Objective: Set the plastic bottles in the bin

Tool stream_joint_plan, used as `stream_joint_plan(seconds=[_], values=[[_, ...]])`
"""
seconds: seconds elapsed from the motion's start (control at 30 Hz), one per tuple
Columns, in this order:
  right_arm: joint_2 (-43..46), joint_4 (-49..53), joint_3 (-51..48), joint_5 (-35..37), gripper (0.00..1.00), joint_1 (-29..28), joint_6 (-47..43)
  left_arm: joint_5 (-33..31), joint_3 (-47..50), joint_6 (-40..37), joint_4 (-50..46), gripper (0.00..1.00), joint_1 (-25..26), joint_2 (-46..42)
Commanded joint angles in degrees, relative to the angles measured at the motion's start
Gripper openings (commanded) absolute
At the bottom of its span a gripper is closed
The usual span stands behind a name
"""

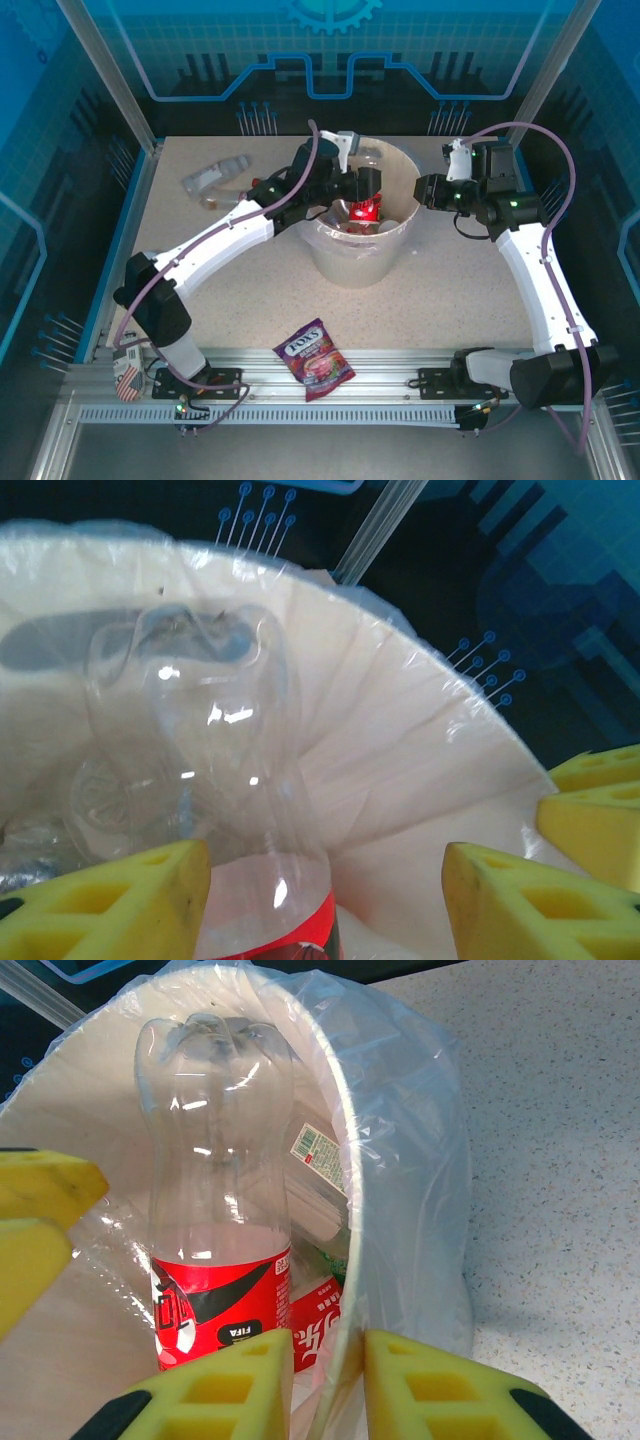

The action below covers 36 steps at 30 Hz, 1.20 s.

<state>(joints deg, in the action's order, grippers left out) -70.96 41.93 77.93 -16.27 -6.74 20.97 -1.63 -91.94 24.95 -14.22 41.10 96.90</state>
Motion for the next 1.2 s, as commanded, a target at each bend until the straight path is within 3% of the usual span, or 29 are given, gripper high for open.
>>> stream_joint_plan(seconds=[0.0,0.3,0.7,0.87,1.07,1.17], values=[[-0.1,0.6,-0.5,-1.6,0.26,-1.4,-0.3,1.5,1.3,2.0,0.9,0.60,1.0,-0.2],[-0.1,0.5,-0.7,-1.6,0.26,-1.3,-0.4,3.5,2.5,5.5,1.5,0.52,3.4,3.5],[-0.1,0.5,-0.5,-1.7,0.26,-1.4,-0.5,4.2,3.5,6.9,1.6,0.49,4.1,4.7],[0.1,0.6,-0.2,-1.7,0.26,-1.4,-0.6,3.3,0.3,4.1,-0.4,0.60,4.1,3.2],[0.2,0.8,-0.3,-1.6,0.26,-1.3,-0.8,1.2,-4.6,-0.2,-3.6,0.79,3.8,1.1],[0.1,0.7,-0.4,-1.6,0.26,-1.3,-0.8,0.0,-5.9,-1.6,-4.5,0.83,3.3,-0.8]])
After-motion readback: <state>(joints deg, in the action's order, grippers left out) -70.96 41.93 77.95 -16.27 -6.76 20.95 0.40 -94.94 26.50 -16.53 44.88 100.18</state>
